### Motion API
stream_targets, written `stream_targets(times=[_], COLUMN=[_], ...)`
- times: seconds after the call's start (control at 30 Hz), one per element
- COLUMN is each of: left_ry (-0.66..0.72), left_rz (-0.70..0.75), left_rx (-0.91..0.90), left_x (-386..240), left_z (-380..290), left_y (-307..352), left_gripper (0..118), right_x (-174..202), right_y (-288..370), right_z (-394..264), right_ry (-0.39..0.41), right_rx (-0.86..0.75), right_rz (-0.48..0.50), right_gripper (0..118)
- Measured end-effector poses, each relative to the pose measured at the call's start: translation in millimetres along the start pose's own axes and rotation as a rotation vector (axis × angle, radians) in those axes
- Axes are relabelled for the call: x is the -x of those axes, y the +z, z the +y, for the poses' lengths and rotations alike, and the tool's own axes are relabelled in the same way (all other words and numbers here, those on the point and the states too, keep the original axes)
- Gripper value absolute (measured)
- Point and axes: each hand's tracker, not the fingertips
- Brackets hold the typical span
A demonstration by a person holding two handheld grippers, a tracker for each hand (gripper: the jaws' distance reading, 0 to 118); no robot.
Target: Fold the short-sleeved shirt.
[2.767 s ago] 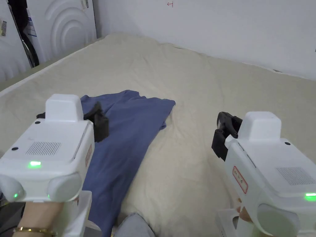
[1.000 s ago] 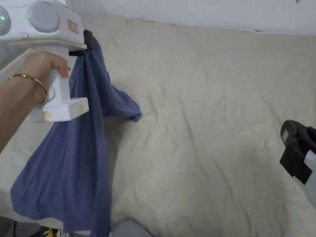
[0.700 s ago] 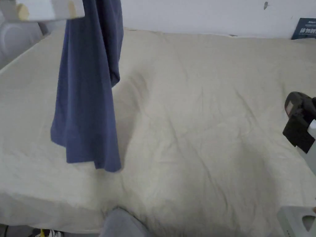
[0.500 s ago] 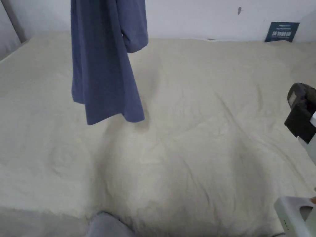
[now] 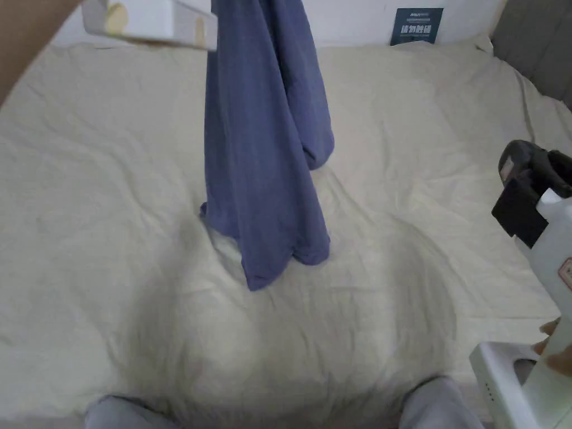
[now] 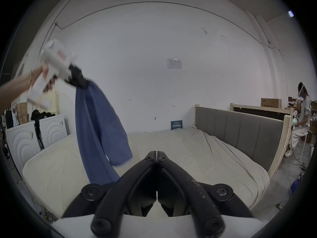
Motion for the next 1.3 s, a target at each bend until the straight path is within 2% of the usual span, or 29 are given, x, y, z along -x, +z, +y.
stream_targets(times=[0.2,0.33,0.47,0.5,0.53,0.57,0.6,0.67,0.8,0.97,1.07,1.2,1.23,1.27,1.3], left_ry=[-0.099,-0.096,-0.062,-0.039,0.005,0.061,0.103,0.149,0.192,0.135,0.040,0.045,0.053,0.057,0.062], left_rz=[-0.053,-0.050,-0.039,-0.037,-0.036,-0.053,-0.070,-0.067,-0.029,0.215,0.372,0.395,0.393,0.392,0.392], left_rx=[0.333,0.510,0.632,0.642,0.627,0.594,0.555,0.436,0.116,-0.239,-0.344,-0.346,-0.331,-0.320,-0.300], left_x=[-46.7,-62.1,-64.9,-58.4,-53.3,-46.7,-40.4,-27.6,-0.8,21.2,26.2,29.0,29.9,29.8,30.1], left_z=[-154.7,-246.4,-310.2,-315.0,-316.3,-312.9,-307.5,-287.3,-246.4,-235.1,-255.4,-282.3,-288.2,-294.2,-298.3], left_y=[-104.3,-137.3,-141.2,-147.7,-145.3,-140.2,-133.4,-113.1,-53.8,30.7,62.4,89.3,93.2,95.8,96.8], left_gripper=[0,0,1,7,23,54,79,118,117,118,118,118,116,105,89], right_x=[-10.6,-16.8,-15.7,-14.6,-13.2,-13.3,-12.4,-8.7,-4.1,15.9,22.7,30.2,32.8,35.2,36.9], right_y=[-10.9,-20.6,-26.9,-28.2,-29.6,-31.5,-32.7,-35.4,-42.0,-42.1,-42.9,-44.8,-44.2,-43.5,-43.0], right_z=[-12.1,-21.7,-29.0,-30.3,-31.2,-32.1,-32.4,-32.2,-31.3,-23.6,-22.4,-26.1,-27.0,-28.4,-30.0], right_ry=[-0.019,-0.032,-0.033,-0.031,-0.028,-0.025,-0.023,-0.018,-0.007,0.018,0.012,0.036,0.036,0.035,0.034], right_rx=[0.052,0.088,0.117,0.122,0.127,0.130,0.130,0.130,0.116,0.083,0.072,0.061,0.063,0.068,0.073], right_rz=[-0.027,-0.036,-0.034,-0.029,-0.026,-0.022,-0.017,-0.007,0.016,0.039,0.051,0.060,0.065,0.070,0.074], right_gripper=[2,2,2,2,2,2,2,2,2,2,2,2,2,2,2])
